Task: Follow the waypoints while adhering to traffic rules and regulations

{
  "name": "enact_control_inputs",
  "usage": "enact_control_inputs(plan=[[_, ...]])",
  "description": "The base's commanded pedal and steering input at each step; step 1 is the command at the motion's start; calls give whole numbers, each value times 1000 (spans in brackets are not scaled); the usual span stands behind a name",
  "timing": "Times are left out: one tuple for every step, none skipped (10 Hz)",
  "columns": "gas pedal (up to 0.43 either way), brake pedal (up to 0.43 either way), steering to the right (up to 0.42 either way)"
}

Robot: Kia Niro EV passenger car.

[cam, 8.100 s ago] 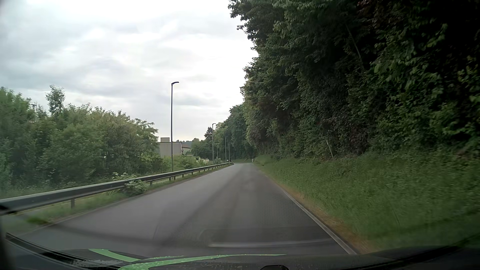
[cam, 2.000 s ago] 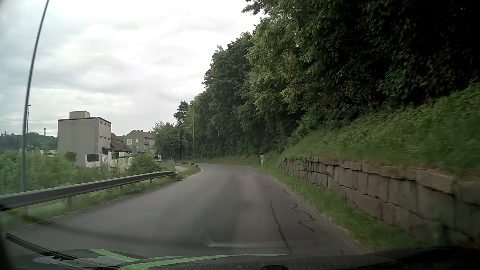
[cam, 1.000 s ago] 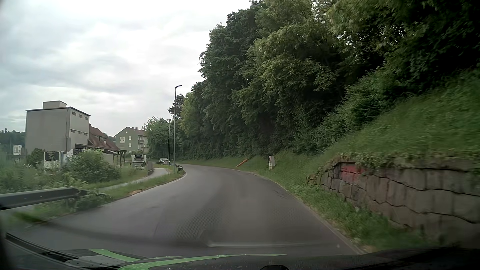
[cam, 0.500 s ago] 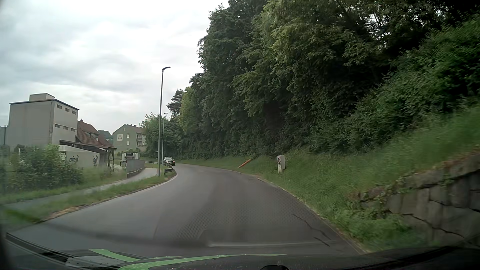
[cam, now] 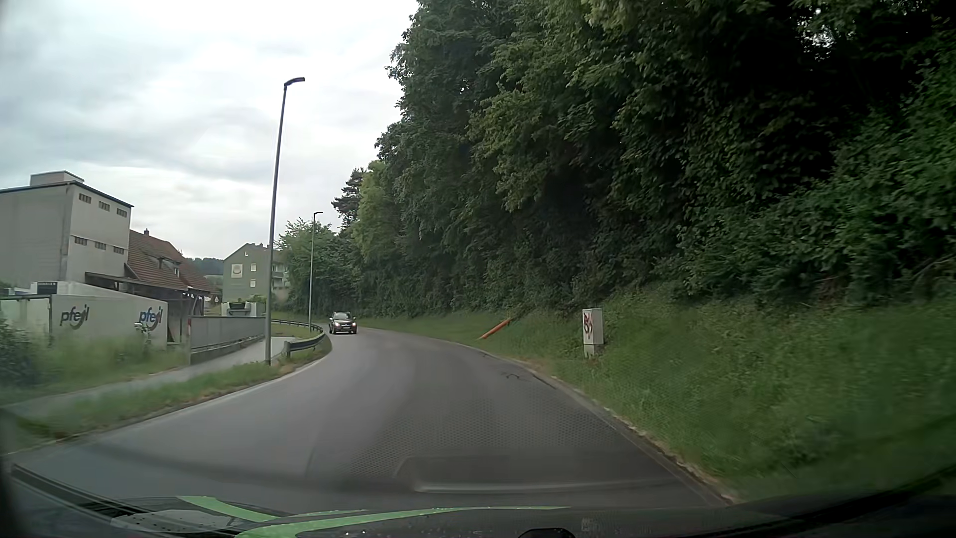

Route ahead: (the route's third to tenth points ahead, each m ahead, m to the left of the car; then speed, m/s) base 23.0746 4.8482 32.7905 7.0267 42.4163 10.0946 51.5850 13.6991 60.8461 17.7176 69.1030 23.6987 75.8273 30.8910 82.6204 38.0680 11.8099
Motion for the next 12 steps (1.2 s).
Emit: enact_control_inputs(plan=[[79, 0, -24], [79, 0, -26], [79, 0, -28], [79, 0, -30], [79, 0, -34], [79, 0, -36], [79, 0, -38], [79, 0, -39], [79, 0, -41], [79, 0, -42], [79, 0, -44], [79, 0, -45]])
